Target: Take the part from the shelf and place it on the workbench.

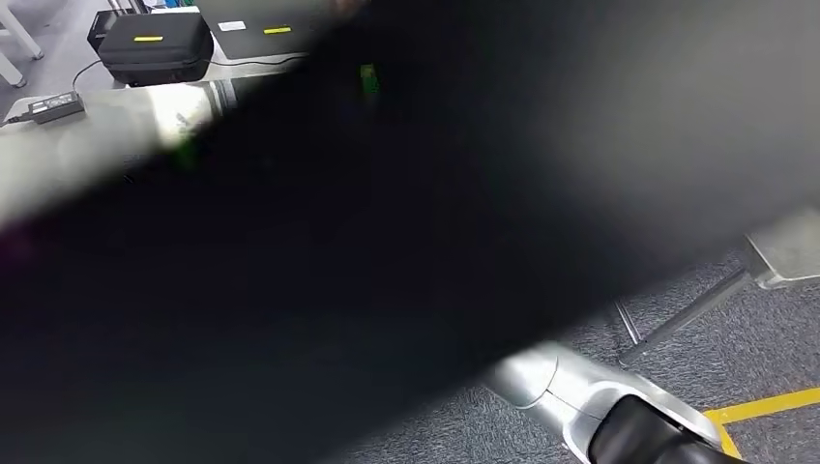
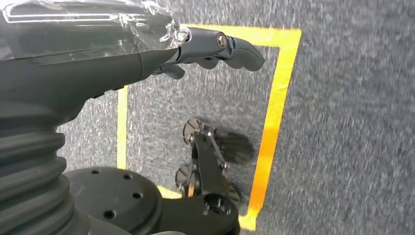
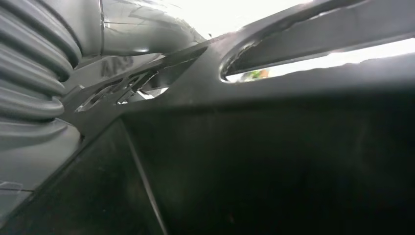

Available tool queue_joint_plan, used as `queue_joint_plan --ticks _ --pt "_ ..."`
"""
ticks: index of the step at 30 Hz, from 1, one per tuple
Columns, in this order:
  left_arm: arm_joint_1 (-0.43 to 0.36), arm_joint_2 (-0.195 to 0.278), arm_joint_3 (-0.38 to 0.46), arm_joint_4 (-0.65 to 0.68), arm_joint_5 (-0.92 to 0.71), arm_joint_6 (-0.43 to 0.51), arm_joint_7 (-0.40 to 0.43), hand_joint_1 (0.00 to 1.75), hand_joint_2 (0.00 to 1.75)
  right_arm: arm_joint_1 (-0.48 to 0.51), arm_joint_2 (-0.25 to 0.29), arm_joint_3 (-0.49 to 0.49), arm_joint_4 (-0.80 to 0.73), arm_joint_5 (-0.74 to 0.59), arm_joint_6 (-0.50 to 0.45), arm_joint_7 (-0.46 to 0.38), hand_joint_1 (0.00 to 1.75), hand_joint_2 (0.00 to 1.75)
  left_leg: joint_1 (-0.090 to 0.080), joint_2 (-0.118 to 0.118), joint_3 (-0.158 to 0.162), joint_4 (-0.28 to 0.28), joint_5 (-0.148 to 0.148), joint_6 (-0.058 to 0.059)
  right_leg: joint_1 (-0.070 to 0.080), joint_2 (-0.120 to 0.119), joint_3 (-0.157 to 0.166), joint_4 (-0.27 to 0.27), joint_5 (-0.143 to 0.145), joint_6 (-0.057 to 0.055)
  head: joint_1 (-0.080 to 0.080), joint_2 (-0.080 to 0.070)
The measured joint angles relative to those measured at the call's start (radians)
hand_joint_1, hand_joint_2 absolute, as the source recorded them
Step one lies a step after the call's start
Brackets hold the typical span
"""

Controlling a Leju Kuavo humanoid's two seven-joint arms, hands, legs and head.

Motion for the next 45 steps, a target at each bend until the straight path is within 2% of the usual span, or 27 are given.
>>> queue_joint_plan --ticks 9,10,12,14,19,27,37,40,45 --pt "0.000 0.000 0.000 0.000 0.002 0.004 0.006 0.00 1.75 -0.073 0.055 0.026 0.097 0.066 0.017 0.034 1.75 1.75 0.000 0.000 0.001 0.000 -0.004 0.007 0.000 0.000 0.004 -0.006 0.000 0.008 0.019 0.000" --pt "0.000 0.000 0.000 0.000 0.002 0.005 0.006 0.00 1.75 -0.085 0.067 0.032 0.115 0.076 0.022 0.037 1.75 1.75 0.000 0.000 0.002 0.000 -0.004 0.007 0.000 0.000 0.004 -0.006 -0.001 0.009 0.028 0.000" --pt "0.000 -0.001 0.000 0.000 0.003 0.007 0.006 0.00 1.75 -0.108 0.092 0.043 0.155 0.088 0.029 0.039 1.75 1.75 0.000 0.000 0.003 0.000 -0.004 0.007 0.000 0.000 0.004 -0.007 -0.001 0.010 0.057 0.000" --pt "-0.001 -0.002 0.000 0.000 0.004 0.008 0.006 0.00 1.75 -0.126 0.113 0.053 0.190 0.094 0.032 0.039 1.75 1.75 0.001 0.000 0.004 -0.001 -0.005 0.006 0.001 0.000 0.005 -0.007 -0.002 0.010 0.077 0.000" --pt "0.000 -0.003 0.000 0.000 0.004 0.008 0.006 0.00 1.75 -0.140 0.142 0.065 0.241 0.100 0.032 0.034 1.75 1.75 0.002 0.000 0.006 -0.003 -0.005 0.006 0.002 0.000 0.006 -0.007 -0.002 0.010 0.101 0.000" --pt "0.000 -0.004 0.000 0.000 0.009 0.007 0.006 0.00 1.75 -0.167 0.167 0.095 0.308 0.147 0.046 0.054 1.75 1.75 0.003 0.000 0.008 -0.006 -0.005 0.006 0.003 0.000 0.006 -0.007 -0.002 0.010 0.082 0.000" --pt "0.000 -0.010 0.000 0.000 0.021 0.005 0.000 0.00 1.75 -0.255 0.240 0.224 0.481 0.386 0.088 0.146 1.75 1.75 0.004 0.001 0.010 -0.007 -0.005 0.006 0.004 0.001 0.008 -0.007 -0.003 0.008 0.062 0.000" --pt "0.001 -0.012 0.000 0.000 0.021 0.002 -0.004 0.00 1.75 -0.272 0.249 0.258 0.511 0.444 0.113 0.196 1.75 1.75 0.004 0.001 0.011 -0.007 -0.005 0.006 0.004 0.001 0.009 -0.007 -0.003 0.008 0.058 0.000" --pt "0.000 -0.012 0.000 0.000 0.021 0.000 -0.006 0.00 1.75 -0.275 0.250 0.270 0.519 0.462 0.121 0.212 1.75 1.75 0.004 0.001 0.011 -0.007 -0.005 0.006 0.004 0.001 0.009 -0.007 -0.003 0.008 0.057 0.000"
